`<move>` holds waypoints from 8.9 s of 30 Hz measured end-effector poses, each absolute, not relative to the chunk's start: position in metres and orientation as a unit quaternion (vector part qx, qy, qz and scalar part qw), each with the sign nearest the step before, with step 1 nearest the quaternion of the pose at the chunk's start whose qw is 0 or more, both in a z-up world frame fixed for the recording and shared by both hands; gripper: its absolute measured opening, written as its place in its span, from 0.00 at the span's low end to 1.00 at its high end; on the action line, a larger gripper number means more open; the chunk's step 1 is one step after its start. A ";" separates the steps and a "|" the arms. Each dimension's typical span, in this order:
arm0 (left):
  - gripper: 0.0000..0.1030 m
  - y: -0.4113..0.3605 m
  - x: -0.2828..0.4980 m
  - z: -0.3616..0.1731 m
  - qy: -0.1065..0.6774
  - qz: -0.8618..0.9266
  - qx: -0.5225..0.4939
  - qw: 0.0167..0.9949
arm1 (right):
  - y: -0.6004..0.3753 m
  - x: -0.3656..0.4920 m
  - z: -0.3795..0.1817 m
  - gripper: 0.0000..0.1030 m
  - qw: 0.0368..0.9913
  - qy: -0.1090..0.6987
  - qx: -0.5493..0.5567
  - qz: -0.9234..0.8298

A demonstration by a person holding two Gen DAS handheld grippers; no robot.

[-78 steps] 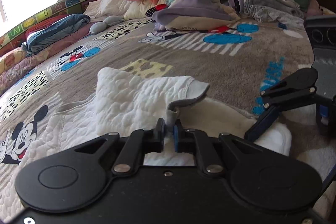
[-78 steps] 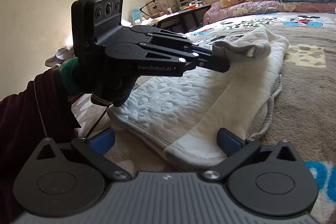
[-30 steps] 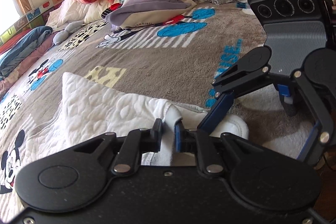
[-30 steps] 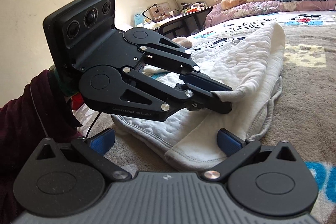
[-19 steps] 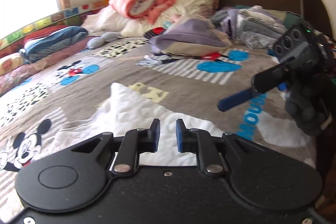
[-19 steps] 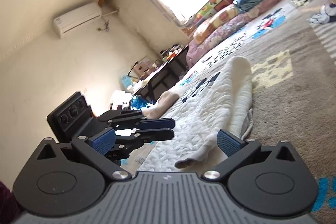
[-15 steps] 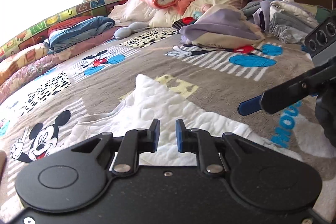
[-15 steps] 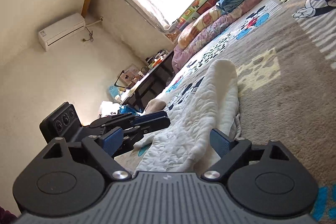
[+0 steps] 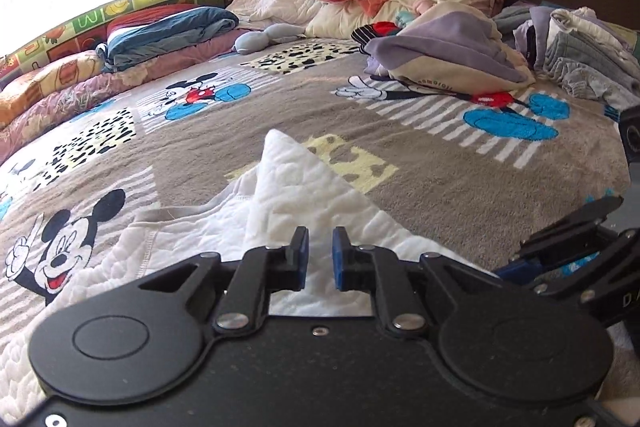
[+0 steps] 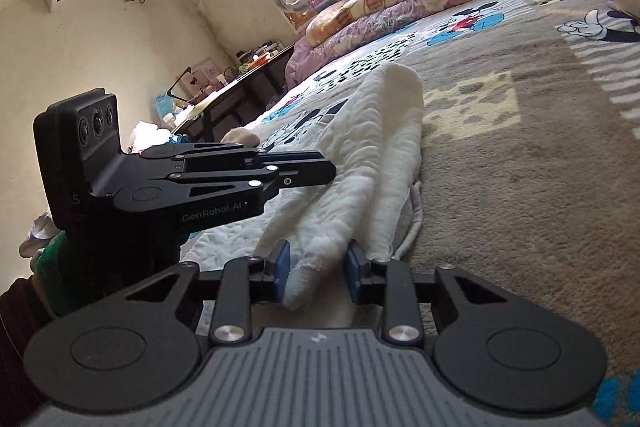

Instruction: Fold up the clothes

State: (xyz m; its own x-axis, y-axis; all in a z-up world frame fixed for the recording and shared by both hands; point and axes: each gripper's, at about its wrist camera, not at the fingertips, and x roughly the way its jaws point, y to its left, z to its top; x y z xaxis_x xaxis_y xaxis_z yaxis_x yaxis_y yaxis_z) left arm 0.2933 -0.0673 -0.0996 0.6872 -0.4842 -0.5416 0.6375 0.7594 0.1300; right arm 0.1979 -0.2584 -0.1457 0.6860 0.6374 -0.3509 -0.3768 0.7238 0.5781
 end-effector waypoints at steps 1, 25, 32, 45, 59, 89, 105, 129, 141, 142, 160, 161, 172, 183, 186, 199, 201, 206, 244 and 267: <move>0.09 -0.069 0.296 -0.095 0.243 -0.306 0.153 0.907 | -0.260 0.198 -0.147 0.27 0.885 0.274 0.243 0.287; 0.09 -0.141 0.416 -0.119 0.372 -0.236 0.157 0.884 | -0.266 0.203 -0.157 0.23 0.872 0.289 0.268 0.289; 0.12 -0.139 0.429 -0.132 0.394 -0.219 0.132 0.883 | -0.257 0.200 -0.155 0.23 0.882 0.290 0.240 0.285; 0.13 -0.106 0.360 -0.082 0.355 -0.237 0.126 0.895 | -0.260 0.200 -0.156 0.23 0.880 0.287 0.247 0.286; 0.14 -0.132 0.358 -0.123 0.419 -0.199 0.160 0.871 | -0.252 0.182 -0.145 0.27 0.916 0.245 0.203 0.242; 0.42 -0.013 0.277 -0.082 0.341 -0.177 -0.040 0.922 | -0.249 0.153 -0.131 0.65 0.927 0.150 0.165 0.301; 0.52 0.212 0.255 -0.152 0.297 0.017 -0.414 0.860 | -0.283 0.181 -0.157 0.77 0.910 0.168 0.286 0.249; 0.07 0.146 0.282 -0.079 0.162 -0.060 -0.263 0.949 | -0.291 0.196 -0.166 0.83 0.890 0.211 0.319 0.247; 0.07 -0.001 0.290 -0.093 0.204 -0.155 0.003 0.967 | -0.296 0.197 -0.160 0.78 0.876 0.230 0.338 0.255; 0.07 -0.010 0.290 -0.098 0.213 -0.158 0.026 0.964 | -0.298 0.196 -0.156 0.78 0.875 0.229 0.346 0.250; 0.43 0.092 0.262 -0.085 0.202 -0.181 -0.169 0.948 | -0.231 0.234 -0.108 0.68 0.831 0.313 0.427 0.169; 0.43 0.099 0.261 -0.087 0.204 -0.176 -0.171 0.948 | -0.225 0.238 -0.110 0.66 0.822 0.323 0.440 0.163; 0.43 0.113 0.225 -0.096 0.219 -0.227 -0.125 0.941 | -0.205 0.253 -0.143 0.64 0.760 0.301 0.571 0.080; 0.43 0.083 0.210 -0.105 0.234 -0.276 -0.027 0.932 | -0.188 0.265 -0.146 0.48 0.783 0.292 0.549 0.006; 0.43 0.080 0.209 -0.109 0.240 -0.278 -0.005 0.930 | -0.190 0.269 -0.148 0.23 0.789 0.289 0.542 0.005; 0.39 0.123 0.209 -0.104 0.231 -0.265 -0.011 0.936 | -0.216 0.296 -0.085 0.10 0.866 0.238 0.436 0.056; 0.30 0.133 0.208 -0.104 0.228 -0.259 -0.014 0.939 | -0.222 0.306 -0.075 0.09 0.875 0.239 0.416 0.059; 0.20 0.131 0.209 -0.112 0.245 -0.256 0.021 0.935 | -0.239 0.325 -0.056 0.09 0.897 0.240 0.369 0.055; 0.17 0.034 0.225 -0.147 0.303 -0.357 0.091 0.879 | -0.236 0.315 -0.018 0.09 0.964 0.190 0.130 0.136; 0.17 0.040 0.228 -0.146 0.313 -0.354 0.057 0.879 | -0.100 0.167 -0.066 0.08 0.818 0.126 -0.473 0.302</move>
State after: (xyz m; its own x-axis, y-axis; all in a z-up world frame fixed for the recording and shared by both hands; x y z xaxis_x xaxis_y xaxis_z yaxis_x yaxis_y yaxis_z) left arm 0.2285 0.0396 -0.1455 0.5532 -0.5867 -0.5915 0.6585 0.7428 -0.1209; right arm 0.1670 -0.1001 -0.0662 0.7857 0.3752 -0.4918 -0.6134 0.3696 -0.6980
